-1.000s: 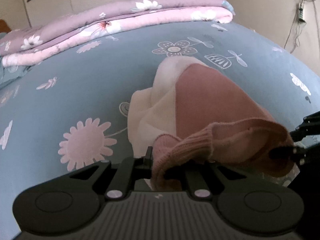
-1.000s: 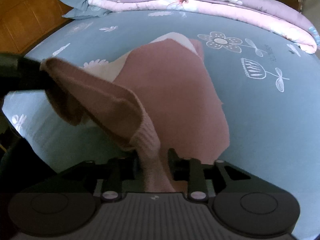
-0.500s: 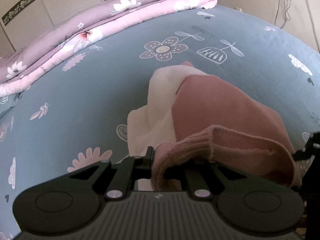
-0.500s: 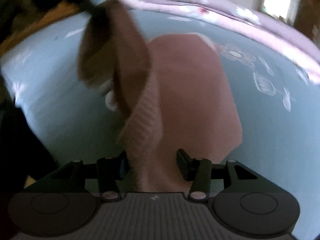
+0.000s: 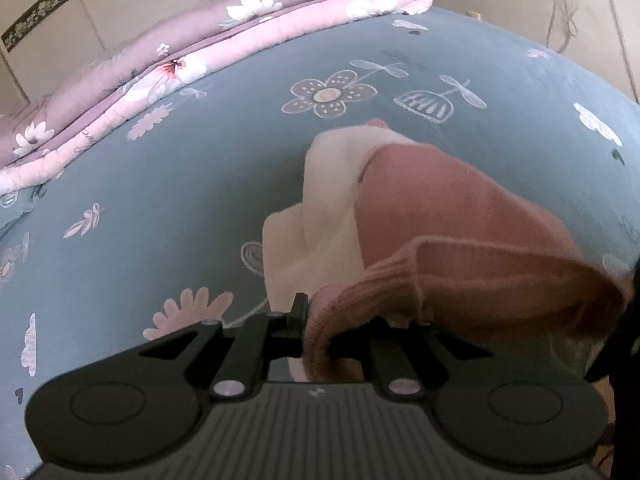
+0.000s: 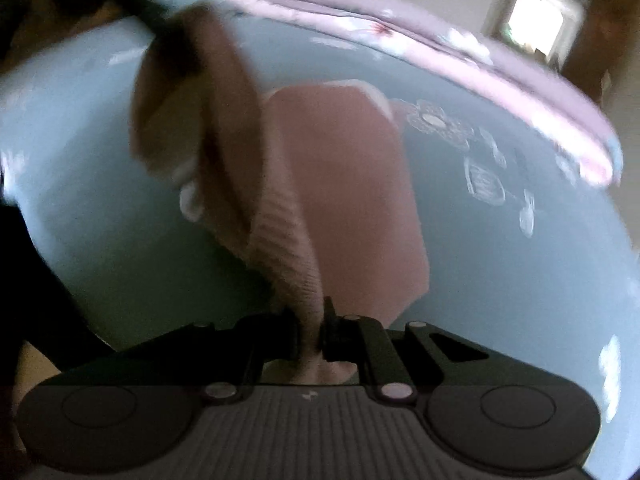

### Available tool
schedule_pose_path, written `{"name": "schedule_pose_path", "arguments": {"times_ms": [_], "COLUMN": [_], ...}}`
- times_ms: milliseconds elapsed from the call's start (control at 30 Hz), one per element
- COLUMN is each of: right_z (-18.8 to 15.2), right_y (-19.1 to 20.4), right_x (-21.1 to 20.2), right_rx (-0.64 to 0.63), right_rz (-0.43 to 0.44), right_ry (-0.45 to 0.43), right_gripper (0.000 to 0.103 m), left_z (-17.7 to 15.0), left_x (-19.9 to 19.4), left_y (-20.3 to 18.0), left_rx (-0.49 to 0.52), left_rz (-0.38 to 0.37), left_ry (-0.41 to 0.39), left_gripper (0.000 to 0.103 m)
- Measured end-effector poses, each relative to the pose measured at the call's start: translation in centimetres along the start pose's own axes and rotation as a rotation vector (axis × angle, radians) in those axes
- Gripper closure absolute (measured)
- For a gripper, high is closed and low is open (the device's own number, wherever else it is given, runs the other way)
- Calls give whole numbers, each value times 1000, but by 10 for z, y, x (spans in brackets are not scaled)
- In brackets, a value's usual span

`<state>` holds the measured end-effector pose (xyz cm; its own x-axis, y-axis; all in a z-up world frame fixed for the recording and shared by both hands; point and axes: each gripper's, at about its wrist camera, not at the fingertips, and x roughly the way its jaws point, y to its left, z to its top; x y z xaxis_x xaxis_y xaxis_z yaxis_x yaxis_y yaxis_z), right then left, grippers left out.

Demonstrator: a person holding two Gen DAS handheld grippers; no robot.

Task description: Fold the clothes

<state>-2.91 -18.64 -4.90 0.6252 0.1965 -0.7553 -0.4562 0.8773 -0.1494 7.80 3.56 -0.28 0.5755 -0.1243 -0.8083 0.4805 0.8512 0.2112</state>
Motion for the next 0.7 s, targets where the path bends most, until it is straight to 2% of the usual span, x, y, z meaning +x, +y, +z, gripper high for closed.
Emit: {"name": "schedule_pose_path", "arguments": {"times_ms": [67,167,333,433,567,633,700], "right_z": [5,16,42,68,100,115,124], "right_y": [-12,-20,-28,-34,-44,-49,-47], "right_x": [-17,-45,-88,-115,-140,-147,-151], "right_rx": [60,30,-119,-210,-287,-312,-362], "right_rz": [17,10,29,74,163,250,276], "right_ry": [-30,-71,-86,-87,-24,44,84], "right_gripper": [92,93,93,93,93,93,93], "left_z": [-10,-21,-21,-10,5,11,16], "left_x": [-10,-30,-79,-112,-146,-157,-164], "left_y": [-1,1,-1,-1,-6,-13,-18], "left_rx": [36,71,199,285,450,541,609], "left_rz": [8,7,31,26,-100,-153,-199], "left_ry": [-1,-3,-31,-33,47,104,146], "left_gripper": [97,97,97,97,97,97,97]}}
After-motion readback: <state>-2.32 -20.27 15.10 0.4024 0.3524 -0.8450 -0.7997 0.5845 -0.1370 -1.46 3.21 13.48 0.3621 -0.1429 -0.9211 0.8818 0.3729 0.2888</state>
